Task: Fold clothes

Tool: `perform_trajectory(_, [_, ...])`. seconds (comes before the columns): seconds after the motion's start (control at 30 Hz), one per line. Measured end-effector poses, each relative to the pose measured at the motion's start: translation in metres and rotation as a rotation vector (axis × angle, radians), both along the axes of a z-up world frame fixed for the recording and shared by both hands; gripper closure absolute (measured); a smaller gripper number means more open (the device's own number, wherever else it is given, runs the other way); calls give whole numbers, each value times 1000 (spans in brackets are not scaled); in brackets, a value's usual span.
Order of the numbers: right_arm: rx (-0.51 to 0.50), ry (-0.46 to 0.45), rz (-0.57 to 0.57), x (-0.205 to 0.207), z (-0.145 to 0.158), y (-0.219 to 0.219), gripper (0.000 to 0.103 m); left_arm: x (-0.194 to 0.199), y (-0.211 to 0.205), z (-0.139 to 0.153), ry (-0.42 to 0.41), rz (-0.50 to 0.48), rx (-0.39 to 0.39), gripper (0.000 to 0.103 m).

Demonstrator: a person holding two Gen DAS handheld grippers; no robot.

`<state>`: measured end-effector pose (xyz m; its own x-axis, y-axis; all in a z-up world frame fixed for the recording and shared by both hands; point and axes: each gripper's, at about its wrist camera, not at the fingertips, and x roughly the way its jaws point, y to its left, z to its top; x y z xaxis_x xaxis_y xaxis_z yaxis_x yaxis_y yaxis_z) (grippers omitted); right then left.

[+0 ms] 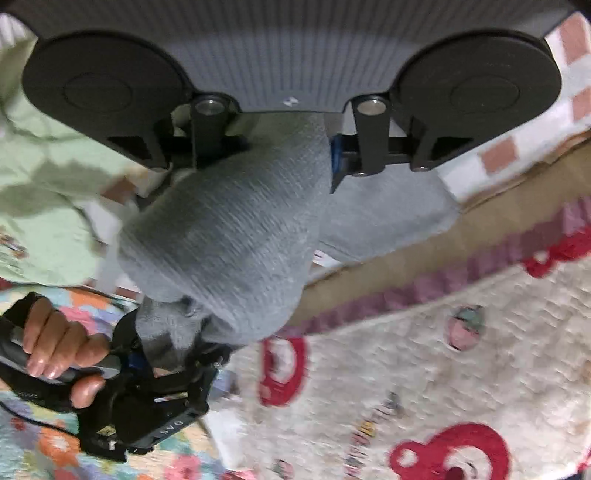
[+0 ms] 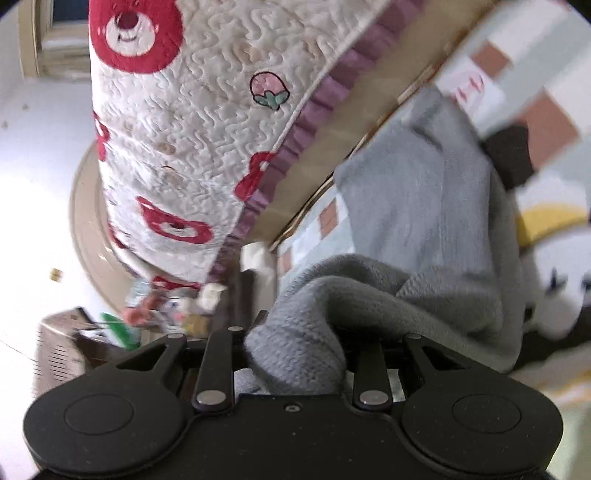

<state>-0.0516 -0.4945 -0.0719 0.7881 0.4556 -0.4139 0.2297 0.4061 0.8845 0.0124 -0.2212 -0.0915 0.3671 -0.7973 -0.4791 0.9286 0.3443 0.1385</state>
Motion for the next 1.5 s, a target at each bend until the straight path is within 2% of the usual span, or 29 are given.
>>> perform_trajectory(0.07, [-45,-21,12,17,14,-4,71,9,-8,11,-23,49,-14,68])
perform_trajectory(0.17, [-76,-16,20,52,23,-21,71,42,-24,22,22,102,-36,68])
perform_trajectory(0.23, [-73,6,16,77,22,-36,71,77,-40,19,94,132,-40,68])
perform_trajectory(0.3, [-20,57,28,105,3,-54,62,113,-55,11,181,163,-35,68])
perform_trajectory(0.37, [2,92,76,128,-17,-72,59,129,-57,-6,258,188,-40,68])
perform_trajectory(0.5, [8,-103,-37,90,-29,-105,57,148,-59,-41,399,228,-44,68])
perform_trajectory(0.57, [-11,-159,-58,68,-35,-114,56,163,-64,-53,486,226,-52,68])
perform_trajectory(0.6, [-46,-153,-53,59,-38,-116,54,169,-62,-58,522,222,-72,68])
perform_trajectory(0.67, [-181,-89,-17,51,-41,-109,51,182,-60,-66,594,214,-113,68])
perform_trajectory(0.77, [-279,-28,26,50,-51,-94,49,191,-50,-71,677,200,-162,66])
perform_trajectory(0.8, [-308,-10,39,50,-54,-88,46,192,-47,-73,697,197,-173,65])
perform_trajectory(0.87, [-293,1,40,58,-66,-85,41,195,-41,-79,739,189,-198,62])
perform_trajectory(0.97, [-252,9,34,71,-87,-82,41,204,-40,-87,808,194,-214,54])
perform_trajectory(1.03, [-246,-10,26,84,-101,-76,41,207,-45,-87,803,175,-210,52])
perform_trajectory(1.07, [-254,-42,17,90,-105,-74,52,207,-51,-83,779,157,-204,55])
perform_trajectory(1.1, [-289,-86,6,94,-105,-71,70,207,-56,-80,755,140,-198,71])
perform_trajectory(1.2, [-326,-211,2,107,-87,-76,73,207,-56,-50,642,116,-285,73])
perform_trajectory(1.27, [-351,-279,-9,115,-64,-84,73,220,-49,-40,665,133,-351,72])
perform_trajectory(1.3, [-393,-273,8,123,-55,-86,74,230,-47,-41,703,157,-365,68])
perform_trajectory(1.37, [-496,-220,69,142,-44,-86,74,242,-50,-56,742,219,-310,65])
perform_trajectory(1.43, [-599,-94,139,165,-54,-83,74,243,-59,-76,722,287,-201,61])
perform_trajectory(1.47, [-644,-40,160,173,-63,-81,74,241,-62,-85,705,312,-165,56])
perform_trajectory(1.5, [-672,-15,164,178,-72,-80,75,239,-62,-86,679,321,-162,53])
